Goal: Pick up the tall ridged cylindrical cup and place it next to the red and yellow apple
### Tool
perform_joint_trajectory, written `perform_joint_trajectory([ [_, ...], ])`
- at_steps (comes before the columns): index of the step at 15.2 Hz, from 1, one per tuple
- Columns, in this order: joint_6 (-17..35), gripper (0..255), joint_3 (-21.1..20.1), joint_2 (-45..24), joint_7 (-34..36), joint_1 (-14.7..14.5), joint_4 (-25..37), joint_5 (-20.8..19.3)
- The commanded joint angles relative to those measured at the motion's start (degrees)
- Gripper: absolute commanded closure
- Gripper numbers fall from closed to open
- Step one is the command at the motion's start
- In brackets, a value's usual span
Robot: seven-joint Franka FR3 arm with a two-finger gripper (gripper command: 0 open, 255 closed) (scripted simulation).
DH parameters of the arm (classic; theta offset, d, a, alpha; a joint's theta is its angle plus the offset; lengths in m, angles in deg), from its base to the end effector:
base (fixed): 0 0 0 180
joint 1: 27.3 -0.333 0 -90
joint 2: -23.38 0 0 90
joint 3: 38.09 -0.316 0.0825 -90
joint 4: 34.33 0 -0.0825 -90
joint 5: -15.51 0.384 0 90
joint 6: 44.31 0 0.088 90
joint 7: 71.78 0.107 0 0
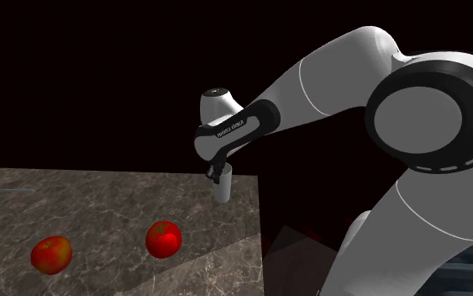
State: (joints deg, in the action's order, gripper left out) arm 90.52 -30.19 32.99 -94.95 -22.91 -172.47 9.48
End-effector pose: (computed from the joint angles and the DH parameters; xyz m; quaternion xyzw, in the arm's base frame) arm 0.4684 -0.1038 0.3862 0.9897 0.1297 0.0435 0.0430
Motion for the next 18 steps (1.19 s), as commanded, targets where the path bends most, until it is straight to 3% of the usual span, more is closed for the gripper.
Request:
perform_joint_trajectory([
  [1, 0.0, 255, 0.0, 0.0, 0.0, 0.0, 0.0, 0.0],
  [18, -12.14, 255, -0.45, 5.14, -0.44, -0.14, 7.04, 0.18],
])
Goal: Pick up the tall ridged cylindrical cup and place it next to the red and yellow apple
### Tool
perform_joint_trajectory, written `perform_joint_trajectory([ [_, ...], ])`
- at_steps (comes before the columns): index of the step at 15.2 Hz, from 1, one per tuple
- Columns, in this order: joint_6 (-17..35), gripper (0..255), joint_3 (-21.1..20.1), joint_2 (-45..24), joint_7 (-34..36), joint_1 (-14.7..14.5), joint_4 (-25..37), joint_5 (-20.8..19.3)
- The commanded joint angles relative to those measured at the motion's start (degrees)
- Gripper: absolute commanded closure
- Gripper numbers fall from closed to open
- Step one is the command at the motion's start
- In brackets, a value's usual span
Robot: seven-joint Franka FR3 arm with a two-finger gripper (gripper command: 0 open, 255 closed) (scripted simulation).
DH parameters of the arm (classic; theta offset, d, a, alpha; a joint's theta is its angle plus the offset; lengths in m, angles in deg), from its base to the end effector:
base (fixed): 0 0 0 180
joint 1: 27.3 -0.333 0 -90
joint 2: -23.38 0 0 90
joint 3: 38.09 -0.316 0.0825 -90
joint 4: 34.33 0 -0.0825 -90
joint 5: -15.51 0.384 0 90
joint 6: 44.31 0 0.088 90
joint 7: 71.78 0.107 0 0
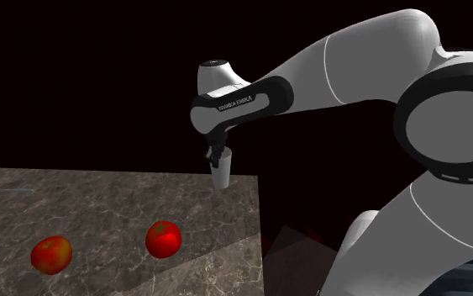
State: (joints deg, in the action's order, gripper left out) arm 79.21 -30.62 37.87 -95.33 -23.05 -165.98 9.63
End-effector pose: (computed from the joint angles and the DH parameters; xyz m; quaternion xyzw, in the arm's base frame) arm 0.4685 -0.1037 0.4601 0.9896 0.1298 0.0438 0.0432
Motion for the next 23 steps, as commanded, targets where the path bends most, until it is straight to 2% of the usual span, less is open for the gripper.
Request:
perform_joint_trajectory([
  [1, -1.62, 255, -0.04, 0.49, -0.1, -0.01, 1.12, 0.04],
  [23, -18.7, 255, -0.59, 2.31, -0.99, -0.28, 16.4, 0.59],
])
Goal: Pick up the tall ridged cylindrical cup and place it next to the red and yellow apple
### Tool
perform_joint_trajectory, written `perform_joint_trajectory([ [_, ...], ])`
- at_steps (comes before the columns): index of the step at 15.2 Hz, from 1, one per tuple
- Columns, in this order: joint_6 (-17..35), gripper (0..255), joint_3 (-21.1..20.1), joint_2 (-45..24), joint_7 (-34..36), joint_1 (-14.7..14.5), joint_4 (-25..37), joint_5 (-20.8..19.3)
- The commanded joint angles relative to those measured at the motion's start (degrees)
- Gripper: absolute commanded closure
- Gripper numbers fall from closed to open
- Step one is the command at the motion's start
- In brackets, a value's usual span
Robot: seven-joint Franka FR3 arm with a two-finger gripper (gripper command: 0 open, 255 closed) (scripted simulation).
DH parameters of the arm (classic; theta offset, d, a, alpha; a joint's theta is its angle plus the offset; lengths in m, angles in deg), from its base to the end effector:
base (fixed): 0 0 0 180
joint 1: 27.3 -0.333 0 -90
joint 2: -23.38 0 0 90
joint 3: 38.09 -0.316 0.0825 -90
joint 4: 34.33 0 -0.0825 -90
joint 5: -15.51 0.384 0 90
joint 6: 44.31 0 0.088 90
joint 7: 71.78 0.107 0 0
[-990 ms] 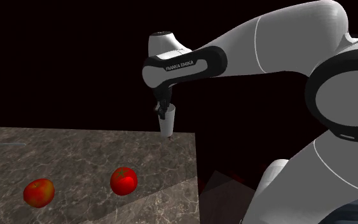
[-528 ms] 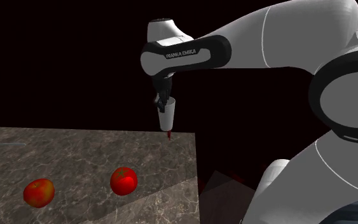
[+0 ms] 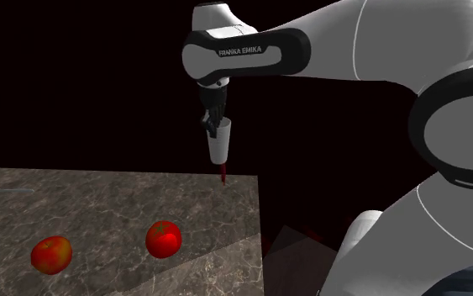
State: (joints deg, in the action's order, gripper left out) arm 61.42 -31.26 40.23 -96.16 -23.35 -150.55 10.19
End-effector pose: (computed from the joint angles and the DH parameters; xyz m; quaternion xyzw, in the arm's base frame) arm 0.4686 -0.1029 0.5806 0.9896 0.1298 0.0437 0.0432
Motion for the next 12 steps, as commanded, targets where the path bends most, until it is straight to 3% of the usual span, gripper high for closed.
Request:
perform_joint_trajectory([
  [1, -1.68, 255, 0.03, -0.12, -0.21, 0.01, 1.81, 0.05],
  [5, -4.51, 255, -0.03, -0.46, -0.39, -0.03, 4.98, 0.16],
  [12, -5.29, 255, -6.02, -4.59, 8.89, -3.63, 9.19, 0.94],
])
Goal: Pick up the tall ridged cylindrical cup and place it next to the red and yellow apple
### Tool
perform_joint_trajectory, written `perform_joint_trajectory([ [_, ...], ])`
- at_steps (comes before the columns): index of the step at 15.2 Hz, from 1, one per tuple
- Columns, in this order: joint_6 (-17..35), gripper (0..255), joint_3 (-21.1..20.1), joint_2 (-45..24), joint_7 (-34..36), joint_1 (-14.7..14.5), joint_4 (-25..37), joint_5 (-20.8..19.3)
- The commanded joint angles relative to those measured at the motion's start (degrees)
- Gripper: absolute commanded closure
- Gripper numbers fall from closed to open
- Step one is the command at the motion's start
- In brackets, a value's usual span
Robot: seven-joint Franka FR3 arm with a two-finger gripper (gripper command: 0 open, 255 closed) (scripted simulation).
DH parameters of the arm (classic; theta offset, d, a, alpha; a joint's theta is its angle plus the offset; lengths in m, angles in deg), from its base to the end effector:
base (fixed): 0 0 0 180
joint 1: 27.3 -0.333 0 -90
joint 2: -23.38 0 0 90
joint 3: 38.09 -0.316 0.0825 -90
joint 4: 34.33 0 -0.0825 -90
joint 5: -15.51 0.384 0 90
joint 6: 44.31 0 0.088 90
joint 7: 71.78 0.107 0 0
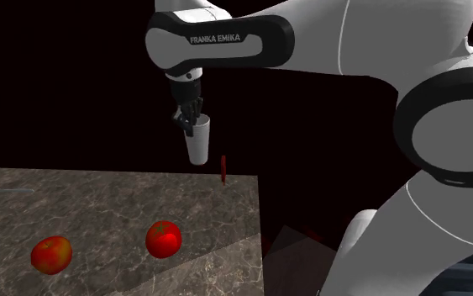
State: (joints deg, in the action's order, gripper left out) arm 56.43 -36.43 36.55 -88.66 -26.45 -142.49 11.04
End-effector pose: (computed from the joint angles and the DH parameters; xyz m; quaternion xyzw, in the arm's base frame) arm 0.4955 -0.0301 0.6108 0.9896 0.1303 0.0434 0.0433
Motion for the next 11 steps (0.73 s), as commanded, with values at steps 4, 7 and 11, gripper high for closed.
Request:
perform_joint_trajectory([
  [4, -1.05, 255, -4.04, -4.48, 6.58, -2.59, 5.05, 0.14],
  [7, -1.83, 255, -6.26, -7.73, 10.41, -4.21, 8.77, -0.13],
  [11, -3.31, 255, -9.01, -12.86, 15.43, -6.49, 14.9, -0.93],
])
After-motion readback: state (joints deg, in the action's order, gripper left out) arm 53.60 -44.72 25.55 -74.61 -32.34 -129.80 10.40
